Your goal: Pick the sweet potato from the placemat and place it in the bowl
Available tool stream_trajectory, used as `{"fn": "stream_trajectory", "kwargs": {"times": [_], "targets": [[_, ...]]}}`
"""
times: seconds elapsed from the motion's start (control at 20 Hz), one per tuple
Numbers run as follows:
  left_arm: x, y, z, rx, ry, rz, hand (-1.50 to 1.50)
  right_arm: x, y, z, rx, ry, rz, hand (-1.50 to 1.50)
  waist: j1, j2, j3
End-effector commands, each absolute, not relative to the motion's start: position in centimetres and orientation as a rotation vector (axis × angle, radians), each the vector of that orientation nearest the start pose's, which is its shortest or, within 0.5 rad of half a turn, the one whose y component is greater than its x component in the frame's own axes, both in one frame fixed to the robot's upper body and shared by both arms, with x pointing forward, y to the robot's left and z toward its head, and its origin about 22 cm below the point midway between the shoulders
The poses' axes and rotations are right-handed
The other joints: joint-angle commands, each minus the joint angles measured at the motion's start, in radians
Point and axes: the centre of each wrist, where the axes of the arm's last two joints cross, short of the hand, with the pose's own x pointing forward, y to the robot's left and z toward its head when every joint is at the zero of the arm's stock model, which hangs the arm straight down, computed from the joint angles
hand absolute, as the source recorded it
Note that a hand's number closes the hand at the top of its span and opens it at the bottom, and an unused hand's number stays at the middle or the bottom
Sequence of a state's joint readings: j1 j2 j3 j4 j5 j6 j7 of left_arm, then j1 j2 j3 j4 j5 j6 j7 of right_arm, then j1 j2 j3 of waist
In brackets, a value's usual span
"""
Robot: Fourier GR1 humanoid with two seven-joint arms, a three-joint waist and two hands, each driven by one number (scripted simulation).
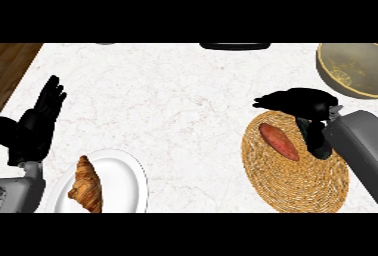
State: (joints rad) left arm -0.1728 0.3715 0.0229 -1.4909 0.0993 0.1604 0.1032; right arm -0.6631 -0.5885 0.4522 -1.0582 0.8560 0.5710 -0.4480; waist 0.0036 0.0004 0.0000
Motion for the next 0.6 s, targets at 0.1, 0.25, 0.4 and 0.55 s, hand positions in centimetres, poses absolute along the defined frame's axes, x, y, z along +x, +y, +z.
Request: {"fn": "stream_trajectory", "kwargs": {"times": [0.1, 0.25, 0.4, 0.55], "targets": [[28.6, 29.9, 4.2, 0.337, -1.569, -0.092, 0.00, 37.7, -28.5, 8.2, -0.285, -1.030, 1.957, -1.50, 0.000, 0.001, 0.000], [26.6, 32.5, 4.6, 0.344, -1.565, -0.066, 0.00, 35.7, -27.6, 5.7, -0.306, -1.024, 1.966, -1.50, 0.000, -0.002, 0.000], [27.5, 31.0, 4.9, 0.322, -1.564, -0.065, 0.00, 36.1, -28.3, 5.5, -0.283, -1.032, 1.958, -1.50, 0.000, 0.000, 0.000], [29.1, 31.1, 7.2, 0.325, -1.567, -0.066, 0.00, 35.8, -27.3, 4.4, -0.293, -1.033, 1.951, -1.50, -0.002, 0.000, 0.000]]}}
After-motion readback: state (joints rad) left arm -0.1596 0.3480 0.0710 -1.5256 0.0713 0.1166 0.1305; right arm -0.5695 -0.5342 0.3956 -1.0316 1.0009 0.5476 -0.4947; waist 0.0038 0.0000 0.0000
